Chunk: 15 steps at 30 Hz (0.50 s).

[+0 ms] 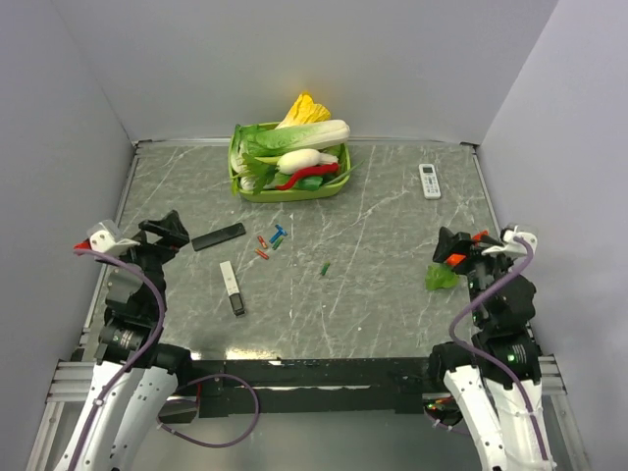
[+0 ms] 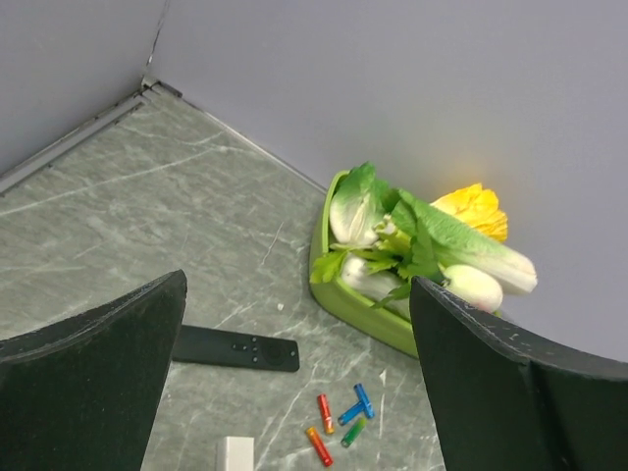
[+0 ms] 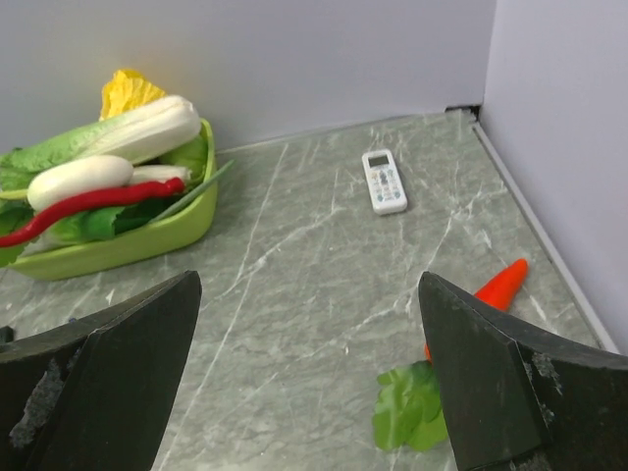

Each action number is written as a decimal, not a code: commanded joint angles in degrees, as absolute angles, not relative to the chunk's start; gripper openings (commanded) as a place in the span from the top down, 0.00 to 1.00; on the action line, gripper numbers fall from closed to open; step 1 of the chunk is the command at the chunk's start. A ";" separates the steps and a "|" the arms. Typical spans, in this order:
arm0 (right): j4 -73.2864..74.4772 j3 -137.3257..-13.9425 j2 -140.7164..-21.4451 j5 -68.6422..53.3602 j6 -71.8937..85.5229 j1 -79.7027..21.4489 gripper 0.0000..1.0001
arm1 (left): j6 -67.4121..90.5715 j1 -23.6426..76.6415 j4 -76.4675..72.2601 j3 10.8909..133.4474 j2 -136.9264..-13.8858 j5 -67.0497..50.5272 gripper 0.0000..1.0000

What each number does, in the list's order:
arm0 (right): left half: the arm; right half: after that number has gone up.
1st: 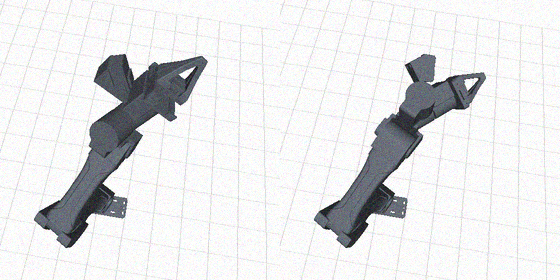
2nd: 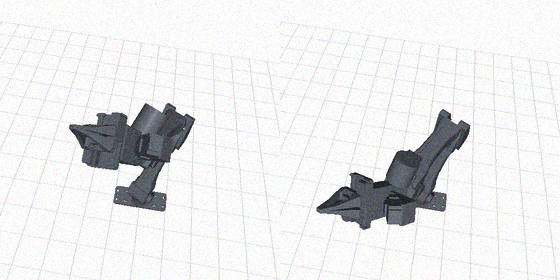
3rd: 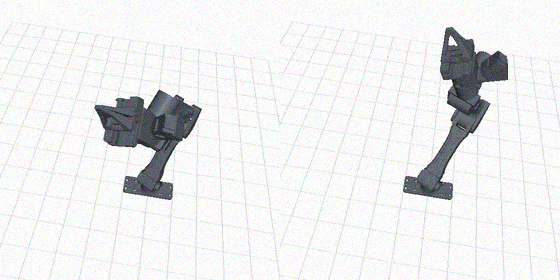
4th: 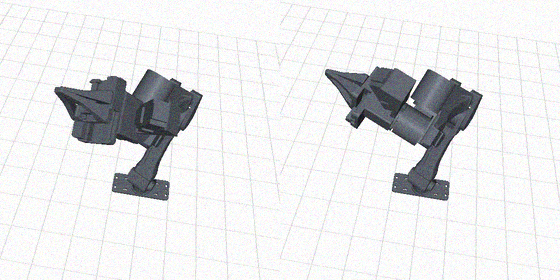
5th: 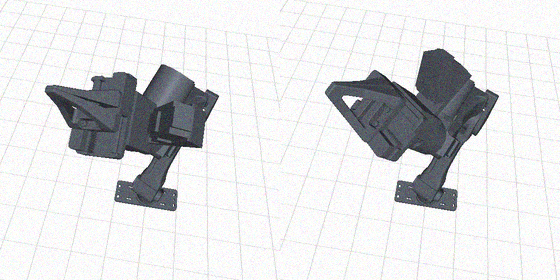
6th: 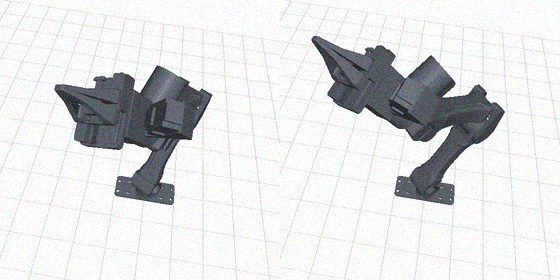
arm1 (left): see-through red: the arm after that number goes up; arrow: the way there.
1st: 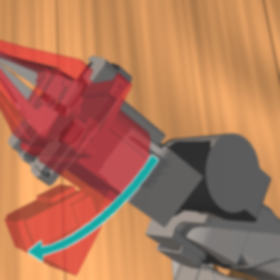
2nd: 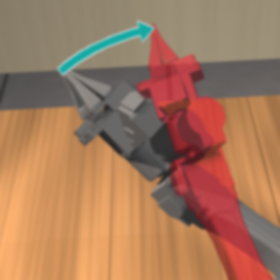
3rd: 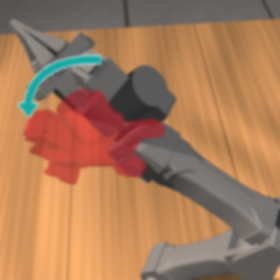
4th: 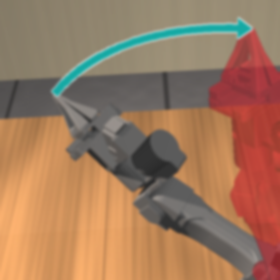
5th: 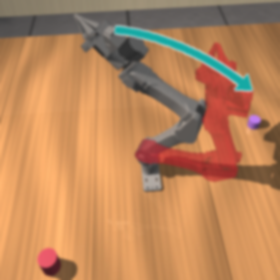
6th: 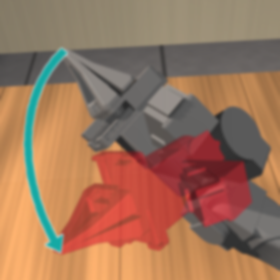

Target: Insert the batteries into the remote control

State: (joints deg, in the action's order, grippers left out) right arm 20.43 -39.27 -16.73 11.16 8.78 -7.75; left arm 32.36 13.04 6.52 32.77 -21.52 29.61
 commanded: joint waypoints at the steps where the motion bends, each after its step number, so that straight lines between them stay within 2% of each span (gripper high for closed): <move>1: 18.90 -40.69 -23.28 10.64 11.16 -8.17 0.00 | 30.06 12.92 2.73 30.50 -21.62 27.25 0.01; 9: 21.00 -46.57 -42.17 8.44 16.08 -7.82 0.00 | 23.82 12.92 -2.63 25.93 -22.15 24.88 0.01; 15: 21.71 -52.45 -58.60 2.83 19.69 -2.38 0.00 | 22.76 13.97 -5.09 24.17 -19.43 24.09 0.01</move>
State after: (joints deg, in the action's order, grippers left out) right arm 21.47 -47.24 -51.11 7.07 16.36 -6.09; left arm 24.77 13.37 -0.12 24.53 -20.99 25.78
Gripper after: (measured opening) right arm 0.994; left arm 0.994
